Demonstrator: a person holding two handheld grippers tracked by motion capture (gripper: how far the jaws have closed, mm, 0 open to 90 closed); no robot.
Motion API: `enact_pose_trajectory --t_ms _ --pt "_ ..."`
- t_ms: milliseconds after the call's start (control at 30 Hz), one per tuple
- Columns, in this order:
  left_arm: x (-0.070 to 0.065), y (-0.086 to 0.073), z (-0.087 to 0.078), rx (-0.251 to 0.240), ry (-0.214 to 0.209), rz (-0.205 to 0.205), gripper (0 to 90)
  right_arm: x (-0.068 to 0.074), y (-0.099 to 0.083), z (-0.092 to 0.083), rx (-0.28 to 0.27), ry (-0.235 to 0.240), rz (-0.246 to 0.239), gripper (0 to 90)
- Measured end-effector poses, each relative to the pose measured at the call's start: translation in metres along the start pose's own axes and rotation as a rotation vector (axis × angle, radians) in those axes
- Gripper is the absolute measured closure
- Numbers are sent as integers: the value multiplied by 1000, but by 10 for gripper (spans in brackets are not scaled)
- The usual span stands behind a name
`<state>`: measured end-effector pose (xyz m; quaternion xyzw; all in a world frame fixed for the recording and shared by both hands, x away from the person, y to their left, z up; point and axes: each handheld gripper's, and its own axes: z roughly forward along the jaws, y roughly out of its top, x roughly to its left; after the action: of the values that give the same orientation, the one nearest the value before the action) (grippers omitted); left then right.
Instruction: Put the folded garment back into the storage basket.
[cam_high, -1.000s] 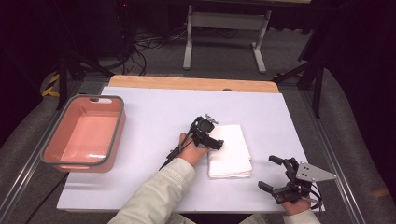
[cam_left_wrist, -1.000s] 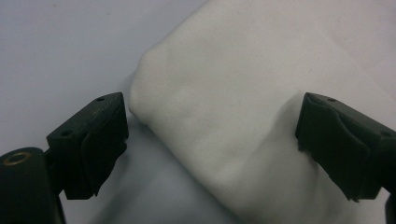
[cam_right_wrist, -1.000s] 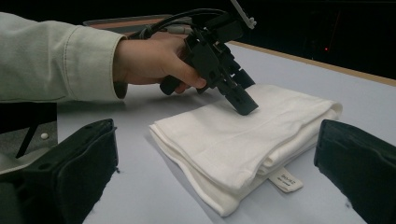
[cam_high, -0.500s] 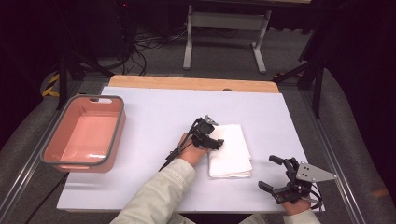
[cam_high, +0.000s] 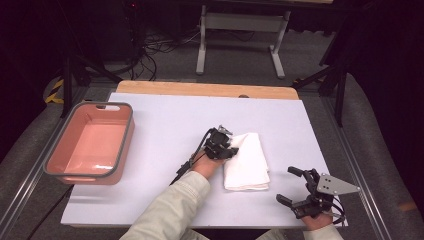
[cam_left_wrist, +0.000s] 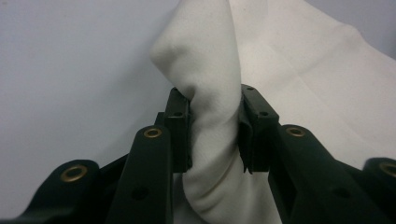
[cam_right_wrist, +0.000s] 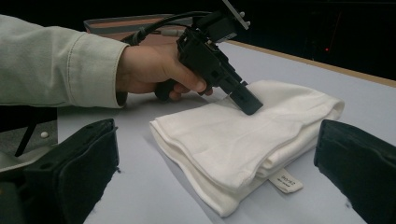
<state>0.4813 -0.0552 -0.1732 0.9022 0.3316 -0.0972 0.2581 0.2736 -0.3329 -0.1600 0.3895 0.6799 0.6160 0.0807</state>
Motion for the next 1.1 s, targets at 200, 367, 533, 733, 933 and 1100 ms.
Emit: enact_pose_trajectory --t_ms 200,367,533,733,933,1100 --pt "-2 1 0 1 13 -1 688 0 0 0 0 1 1 6" --pt "-1 2 -1 4 10 -1 690 0 0 0 2 0 0 6" --pt "1 2 -2 3 -4 1 698 0 0 0 3 0 0 6" --pt "-1 2 -4 -6 1 12 705 0 0 0 3 -1 -1 6" --pt "-3 4 -10 -34 -4 23 706 0 0 0 2 -2 -2 6" --pt "-11 8 -22 -77 -6 60 706 0 0 0 2 -4 -1 6"
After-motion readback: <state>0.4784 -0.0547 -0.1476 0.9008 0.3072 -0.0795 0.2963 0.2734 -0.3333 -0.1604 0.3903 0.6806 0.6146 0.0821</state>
